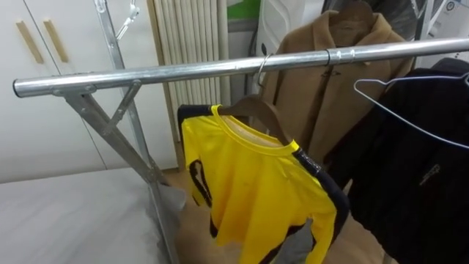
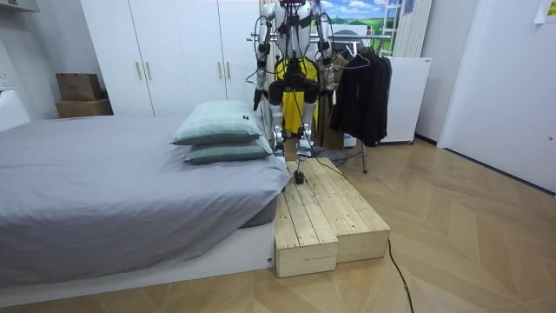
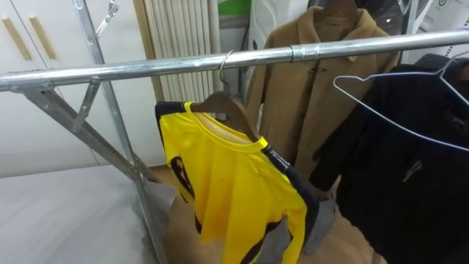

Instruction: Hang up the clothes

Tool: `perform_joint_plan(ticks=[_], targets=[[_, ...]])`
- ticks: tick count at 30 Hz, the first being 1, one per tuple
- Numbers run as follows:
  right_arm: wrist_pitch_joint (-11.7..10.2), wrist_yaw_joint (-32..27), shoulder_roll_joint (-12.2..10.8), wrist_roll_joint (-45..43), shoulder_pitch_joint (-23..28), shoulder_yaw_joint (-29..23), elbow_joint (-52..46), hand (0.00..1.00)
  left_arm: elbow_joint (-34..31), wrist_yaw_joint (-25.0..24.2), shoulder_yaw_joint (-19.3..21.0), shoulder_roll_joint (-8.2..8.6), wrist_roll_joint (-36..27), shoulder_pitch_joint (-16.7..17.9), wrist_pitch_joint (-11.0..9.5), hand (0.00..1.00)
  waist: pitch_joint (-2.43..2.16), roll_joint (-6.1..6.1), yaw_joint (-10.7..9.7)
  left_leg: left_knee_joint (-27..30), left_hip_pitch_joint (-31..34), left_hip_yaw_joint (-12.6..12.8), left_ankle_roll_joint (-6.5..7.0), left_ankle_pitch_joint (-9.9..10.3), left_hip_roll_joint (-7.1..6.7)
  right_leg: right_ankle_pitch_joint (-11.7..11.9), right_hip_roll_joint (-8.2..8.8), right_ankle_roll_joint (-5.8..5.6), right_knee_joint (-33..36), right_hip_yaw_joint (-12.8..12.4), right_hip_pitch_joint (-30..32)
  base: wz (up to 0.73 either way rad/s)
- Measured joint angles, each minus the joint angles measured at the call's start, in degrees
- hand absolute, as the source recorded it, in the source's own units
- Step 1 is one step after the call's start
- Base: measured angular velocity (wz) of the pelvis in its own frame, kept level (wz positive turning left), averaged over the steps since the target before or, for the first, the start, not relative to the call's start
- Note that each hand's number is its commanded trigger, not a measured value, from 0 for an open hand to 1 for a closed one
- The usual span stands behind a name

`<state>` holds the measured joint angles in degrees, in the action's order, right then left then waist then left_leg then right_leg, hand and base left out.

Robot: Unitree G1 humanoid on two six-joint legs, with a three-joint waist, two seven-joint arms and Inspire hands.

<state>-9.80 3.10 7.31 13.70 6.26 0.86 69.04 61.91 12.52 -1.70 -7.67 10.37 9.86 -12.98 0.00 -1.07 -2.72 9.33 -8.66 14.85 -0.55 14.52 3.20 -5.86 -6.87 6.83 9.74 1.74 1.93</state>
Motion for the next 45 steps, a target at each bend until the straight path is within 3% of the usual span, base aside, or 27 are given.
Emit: perform_joint_plan(ticks=[3, 8, 12, 16, 23, 36, 45], targets=[[1.1, 0.2, -0.5, -0.1, 1.5, -1.2, 0.3, 0.0, 2.5, -1.1, 2.4, 0.24, -3.6, 1.1, 1.2, 0.0, -0.2, -0.18, -0.1, 0.0, -0.1, -0.1, 0.0, 0.0, 0.01, 0.0, 0.0, 0.0, 0.0, 0.1, -0.4, 0.01], [2.8, 0.8, -1.3, 1.6, 1.9, -6.1, 4.4, 0.0, 5.1, -3.3, 7.4, 0.66, -5.3, 2.5, 3.8, 0.0, -0.14, 0.0, 0.2, -0.2, -1.0, -0.5, 0.01, 0.0, -0.06, -0.1, -0.03, -0.08, -0.2, 0.0, -0.9, 0.0], [3.8, 0.8, -1.3, 2.9, 2.4, -7.1, 6.2, 0.0, 6.3, -3.4, 8.8, 0.77, -5.9, 2.5, 4.7, 0.0, -0.27, -0.04, 0.1, -0.2, -1.3, -1.8, -0.07, 0.1, -0.09, -0.1, -0.1, -0.08, 0.0, -0.2, -1.3, 0.0], [6.1, 0.8, -1.3, 4.3, 3.1, -7.8, 6.4, 0.0, 6.2, -5.2, 9.6, 0.82, -6.2, 2.5, 6.3, 0.0, -0.39, 0.52, 0.2, -0.5, -1.4, -2.0, -0.29, 0.4, 0.02, -0.1, -0.24, -0.15, 0.2, 0.0, -1.5, 0.02], [7.2, 0.8, -1.2, 6.0, 2.9, -8.3, 6.2, 0.0, 5.6, -7.0, 10.5, 1.1, -6.3, 1.9, 8.7, 0.0, -0.48, 1.13, 0.1, -0.7, -1.1, -2.3, -0.28, 0.6, -0.01, 0.0, -0.09, -0.07, 1.2, 0.3, -0.8, 0.01], [7.9, 0.8, -1.1, 8.3, 2.8, -7.6, 4.4, 0.0, 5.5, -7.0, 10.3, 1.41, -8.6, 1.5, 9.3, 0.0, -0.25, 1.05, -0.1, 0.2, 0.1, -2.3, -0.28, 0.6, -0.02, -0.3, 0.03, -0.04, 1.0, 0.6, 0.2, 0.0], [8.2, 0.8, -1.0, 6.2, 2.5, -7.0, 4.3, 0.0, 5.4, -6.9, 10.5, 1.31, -8.6, 1.5, 9.3, 0.0, -0.09, 0.23, 0.1, 0.2, -0.1, -3.6, -0.27, 0.6, -0.14, -0.7, 0.35, -0.14, 1.2, 1.6, -0.2, 0.06]])
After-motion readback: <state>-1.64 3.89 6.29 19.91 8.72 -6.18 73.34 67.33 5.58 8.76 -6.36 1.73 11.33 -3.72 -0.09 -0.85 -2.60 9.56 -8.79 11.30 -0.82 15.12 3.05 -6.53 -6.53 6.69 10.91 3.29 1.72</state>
